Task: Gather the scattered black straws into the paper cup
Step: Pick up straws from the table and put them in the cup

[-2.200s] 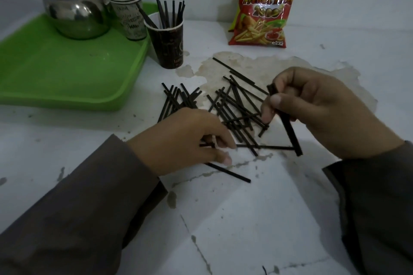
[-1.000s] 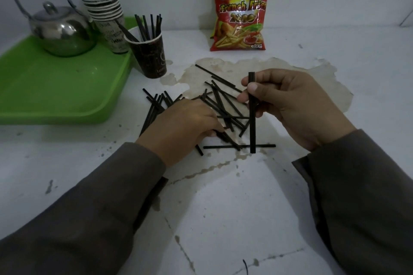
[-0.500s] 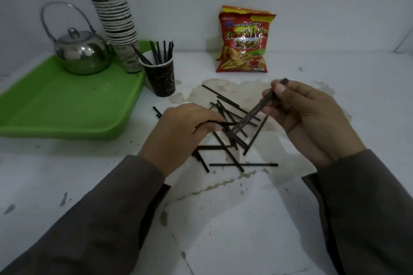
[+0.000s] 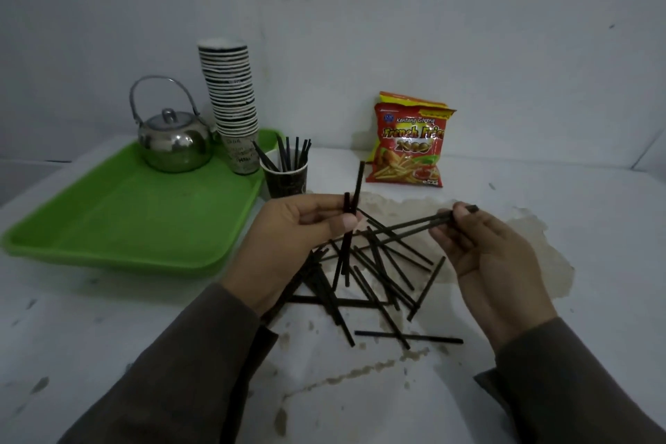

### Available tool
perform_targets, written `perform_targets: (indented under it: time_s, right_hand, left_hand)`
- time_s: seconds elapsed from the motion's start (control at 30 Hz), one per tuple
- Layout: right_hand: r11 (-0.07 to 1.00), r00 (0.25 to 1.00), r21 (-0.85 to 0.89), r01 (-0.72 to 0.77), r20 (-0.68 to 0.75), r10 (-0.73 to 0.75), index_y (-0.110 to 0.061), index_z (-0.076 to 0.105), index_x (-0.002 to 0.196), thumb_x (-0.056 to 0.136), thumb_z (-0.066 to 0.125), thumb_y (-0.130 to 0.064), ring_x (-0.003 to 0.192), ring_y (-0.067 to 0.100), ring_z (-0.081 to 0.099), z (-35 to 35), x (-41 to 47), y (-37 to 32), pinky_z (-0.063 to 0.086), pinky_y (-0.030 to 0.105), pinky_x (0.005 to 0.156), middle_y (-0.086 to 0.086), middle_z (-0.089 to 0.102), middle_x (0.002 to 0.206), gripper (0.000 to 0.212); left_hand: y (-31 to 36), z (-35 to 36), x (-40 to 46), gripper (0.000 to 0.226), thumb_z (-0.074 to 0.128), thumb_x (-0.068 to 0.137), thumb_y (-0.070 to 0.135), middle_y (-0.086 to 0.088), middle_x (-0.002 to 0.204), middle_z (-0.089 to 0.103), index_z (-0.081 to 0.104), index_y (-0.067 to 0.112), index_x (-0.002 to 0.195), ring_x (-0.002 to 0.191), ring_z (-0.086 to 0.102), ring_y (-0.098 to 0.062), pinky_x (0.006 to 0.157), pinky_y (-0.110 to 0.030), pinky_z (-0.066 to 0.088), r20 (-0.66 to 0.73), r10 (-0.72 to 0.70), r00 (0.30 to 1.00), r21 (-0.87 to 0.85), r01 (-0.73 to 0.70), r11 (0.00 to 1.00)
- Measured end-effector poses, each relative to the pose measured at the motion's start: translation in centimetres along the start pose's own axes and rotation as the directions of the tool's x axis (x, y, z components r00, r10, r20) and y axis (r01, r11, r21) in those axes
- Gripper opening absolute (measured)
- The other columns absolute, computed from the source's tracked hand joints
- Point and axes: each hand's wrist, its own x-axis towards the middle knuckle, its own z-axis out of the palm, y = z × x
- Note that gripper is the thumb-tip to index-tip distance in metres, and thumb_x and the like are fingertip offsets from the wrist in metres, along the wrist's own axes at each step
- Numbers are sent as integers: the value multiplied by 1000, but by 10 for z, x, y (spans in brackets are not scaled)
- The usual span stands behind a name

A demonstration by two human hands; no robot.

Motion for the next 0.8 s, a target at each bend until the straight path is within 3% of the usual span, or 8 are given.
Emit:
perform_targets:
  time_s: [0.13,0.27,0.37,0.47,0.63,0.8]
  right_hand:
    - [993,998,-113,37,49,-32,-10,68,82,86,56,-6,73,16,68,16,0,1,58,24,69,4,71,74,13]
    - [977,993,-196,81,104,-61,-9,68,85,86,56,-6,70,16,67,30,0,6,58,24,67,4,70,75,12]
    - [962,987,-248,116,140,-83,-9,67,84,85,57,-7,68,15,67,45,5,8,58,24,66,1,70,71,11]
    - [928,968,-316,195,215,-130,-5,66,85,86,56,-6,68,14,66,68,17,4,57,23,66,8,67,77,10]
    - [844,914,-383,376,302,-270,-9,65,86,87,57,-5,73,16,66,117,44,-8,54,17,61,12,67,84,9]
    - [719,856,-468,515,328,-399,-9,63,92,87,57,-8,79,21,67,153,72,-6,57,27,72,10,67,86,7]
  left_hand:
    - [4,-10,4,24,70,68,14,4,89,76,73,18,92,90,68,-4,67,-1,45,14,-52,999,-2,52,999]
    - [3,-14,5,23,70,65,21,5,89,76,74,22,88,88,68,-5,70,-8,50,19,-61,998,14,60,998]
    - [7,-18,14,21,70,65,22,6,86,76,74,25,85,86,68,-7,75,-16,53,-54,-13,998,14,13,1000]
    - [16,-27,27,19,71,68,17,1,85,75,74,22,86,83,66,-14,73,-22,52,-186,59,981,-14,-63,998]
    - [35,-45,52,17,68,76,5,0,82,73,70,17,88,81,69,-10,72,-16,53,-386,249,888,84,-235,968]
    - [48,-60,78,21,69,75,3,4,79,69,68,17,90,72,65,3,68,-8,49,-475,420,773,255,-336,907]
